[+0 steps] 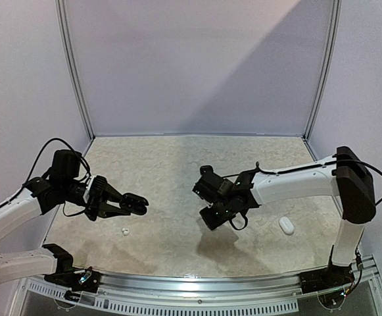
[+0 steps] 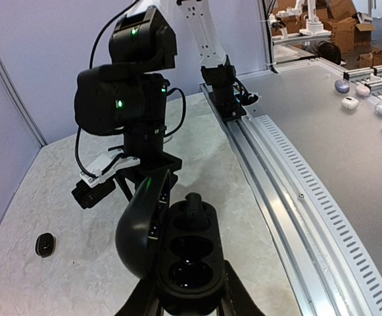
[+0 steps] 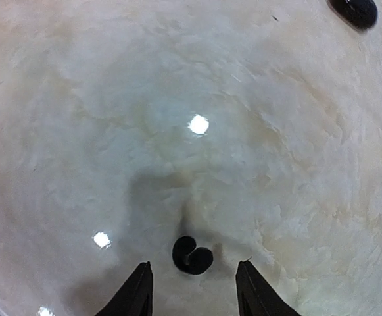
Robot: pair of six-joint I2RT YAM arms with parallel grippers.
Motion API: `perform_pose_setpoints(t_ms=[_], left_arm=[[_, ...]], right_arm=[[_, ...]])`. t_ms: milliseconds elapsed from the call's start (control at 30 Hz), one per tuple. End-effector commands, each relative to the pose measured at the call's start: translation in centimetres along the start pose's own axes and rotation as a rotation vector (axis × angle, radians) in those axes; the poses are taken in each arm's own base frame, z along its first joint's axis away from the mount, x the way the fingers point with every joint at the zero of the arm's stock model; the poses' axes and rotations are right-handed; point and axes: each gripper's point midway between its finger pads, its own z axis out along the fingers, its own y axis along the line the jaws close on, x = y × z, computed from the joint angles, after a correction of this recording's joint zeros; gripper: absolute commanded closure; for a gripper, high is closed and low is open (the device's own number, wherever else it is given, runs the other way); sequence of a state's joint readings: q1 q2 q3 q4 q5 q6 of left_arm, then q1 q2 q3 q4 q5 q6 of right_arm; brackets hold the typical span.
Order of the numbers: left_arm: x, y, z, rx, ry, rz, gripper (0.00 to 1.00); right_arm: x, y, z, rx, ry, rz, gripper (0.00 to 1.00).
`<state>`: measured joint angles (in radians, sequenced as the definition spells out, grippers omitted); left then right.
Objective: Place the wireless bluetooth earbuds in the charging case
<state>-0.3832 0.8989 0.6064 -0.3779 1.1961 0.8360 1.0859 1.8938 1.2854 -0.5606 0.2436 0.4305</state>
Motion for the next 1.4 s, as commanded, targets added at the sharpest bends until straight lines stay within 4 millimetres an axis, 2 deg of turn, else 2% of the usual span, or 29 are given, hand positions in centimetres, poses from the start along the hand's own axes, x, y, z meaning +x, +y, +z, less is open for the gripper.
perform_pose_setpoints(t_ms=[0, 67, 133, 300, 400, 733, 900, 1133, 1367], left_arm=[[0.0, 0.2, 0.0, -0.008, 0.0, 0.003, 1.0], [-0.1, 0.2, 0.0, -0.008, 0.0, 0.002, 1.0], [-0.1, 0.1, -0.1, -0.007, -0.002, 0.0, 1.0], [-0.1, 0.1, -0.1, -0.008, -0.003, -0.011, 1.0], [-0.1, 0.2, -0.1, -0.012, 0.002, -0.014, 1.0], [0.2, 0.4, -0.1, -0.02, 0.01, -0.016, 1.0], [0.3, 0.5, -0.1, -0.02, 0.01, -0.018, 1.0], [0.3, 0.5, -0.1, -0.022, 0.011, -0.019, 1.0], [0.2, 0.5, -0.1, -0.02, 0.012, -0.024, 1.0]], right_arm=[[0.5, 1.8, -2.2, -0.145, -0.002, -0.483, 0.59], [2.3, 2.0, -1.7, -0.194, 0.029, -0.656, 0.61], [3.3, 2.1, -1.4, -0.218, 0.034, -0.787, 0.61], [3.0, 2.2, -0.5, -0.205, -0.012, -0.994, 0.65], [2.5, 1.5, 0.2, -0.148, -0.016, -1.055, 0.67], [4.0, 1.2, 2.1, -0.149, 0.044, -1.156, 0.74], [3.4, 1.0, 2.5, -0.118, 0.031, -1.151, 0.74], [3.5, 0.1, 3.2, -0.084, 0.055, -1.165, 0.75], [2.3, -0.3, 3.5, -0.051, 0.04, -1.155, 0.8]])
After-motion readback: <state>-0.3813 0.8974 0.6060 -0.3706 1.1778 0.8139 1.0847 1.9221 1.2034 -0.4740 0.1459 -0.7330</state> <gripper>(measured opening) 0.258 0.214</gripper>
